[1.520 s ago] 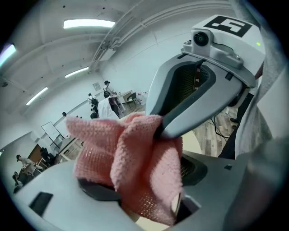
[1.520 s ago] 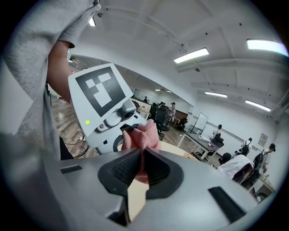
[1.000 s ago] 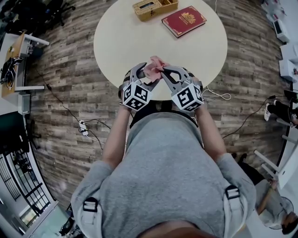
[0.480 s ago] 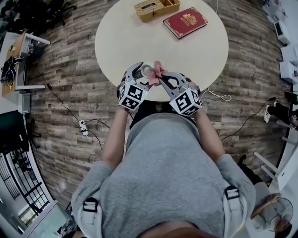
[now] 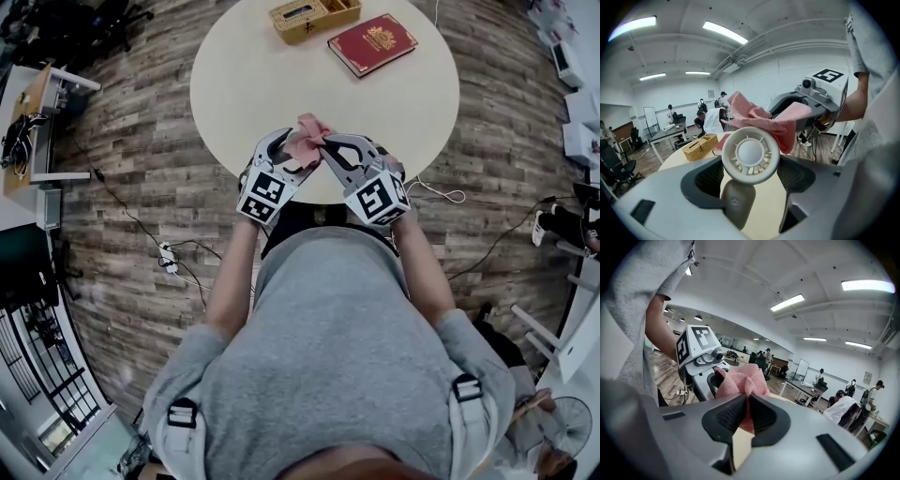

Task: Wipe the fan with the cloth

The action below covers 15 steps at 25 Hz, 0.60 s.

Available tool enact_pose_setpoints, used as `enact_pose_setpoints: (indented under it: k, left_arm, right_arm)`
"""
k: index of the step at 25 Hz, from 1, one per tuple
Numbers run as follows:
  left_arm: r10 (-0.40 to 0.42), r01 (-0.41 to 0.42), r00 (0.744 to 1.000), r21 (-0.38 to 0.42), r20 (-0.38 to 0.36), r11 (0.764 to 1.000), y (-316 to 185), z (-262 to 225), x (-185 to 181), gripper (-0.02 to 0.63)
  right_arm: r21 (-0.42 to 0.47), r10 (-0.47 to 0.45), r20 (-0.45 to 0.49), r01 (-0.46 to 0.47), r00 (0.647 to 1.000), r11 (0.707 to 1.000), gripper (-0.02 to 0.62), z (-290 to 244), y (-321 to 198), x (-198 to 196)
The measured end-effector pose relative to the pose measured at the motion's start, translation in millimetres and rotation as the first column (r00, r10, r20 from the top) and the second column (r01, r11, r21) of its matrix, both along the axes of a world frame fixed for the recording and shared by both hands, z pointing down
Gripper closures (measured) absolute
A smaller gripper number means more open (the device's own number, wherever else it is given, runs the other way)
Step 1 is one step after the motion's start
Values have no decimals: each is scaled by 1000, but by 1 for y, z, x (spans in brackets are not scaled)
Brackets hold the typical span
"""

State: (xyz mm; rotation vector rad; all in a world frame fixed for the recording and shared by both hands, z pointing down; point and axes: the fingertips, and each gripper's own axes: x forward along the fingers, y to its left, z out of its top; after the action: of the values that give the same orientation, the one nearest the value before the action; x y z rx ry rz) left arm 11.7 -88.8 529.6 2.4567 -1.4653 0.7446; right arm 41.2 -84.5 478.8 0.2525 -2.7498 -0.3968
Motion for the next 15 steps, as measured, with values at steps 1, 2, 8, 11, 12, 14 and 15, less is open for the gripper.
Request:
enact_pose_setpoints:
  k: [1, 2, 8, 11, 12, 14, 15]
  left_arm:
    - [2, -2, 1000, 0, -20, 1000, 1, -1, 2, 238]
    - [5, -5, 999, 1, -40, 1000, 2, -2, 3, 238]
    - [6, -6, 992, 3, -123, 1000, 2, -7, 5, 238]
    - [-8, 7, 988, -5, -157, 1000, 2, -9, 3, 238]
    - [-12, 11, 986, -7, -168, 1000, 2, -11, 3, 238]
    - [-16, 15, 983, -9, -184, 1000, 2, -11, 2, 238]
    - [-18, 16, 982, -9, -186, 1000, 1, -10, 1, 238]
  right_arm:
    - [-3, 9, -1, -9, 1000, 1000, 566, 1, -3, 2]
    - [-9, 16, -2, -16, 1000, 1000, 566, 2, -4, 5]
    - [-34, 30, -21, -30, 999, 999, 566, 16, -6, 13]
    - [-46, 28, -36, -30, 999, 998, 566, 23, -1, 16]
    - [-49, 21, -37, -23, 999, 999, 566, 24, 2, 16]
    - [-50, 0, -35, -2, 999, 999, 566, 23, 9, 15]
    - [-48, -14, -33, 12, 999, 999, 566, 22, 12, 14]
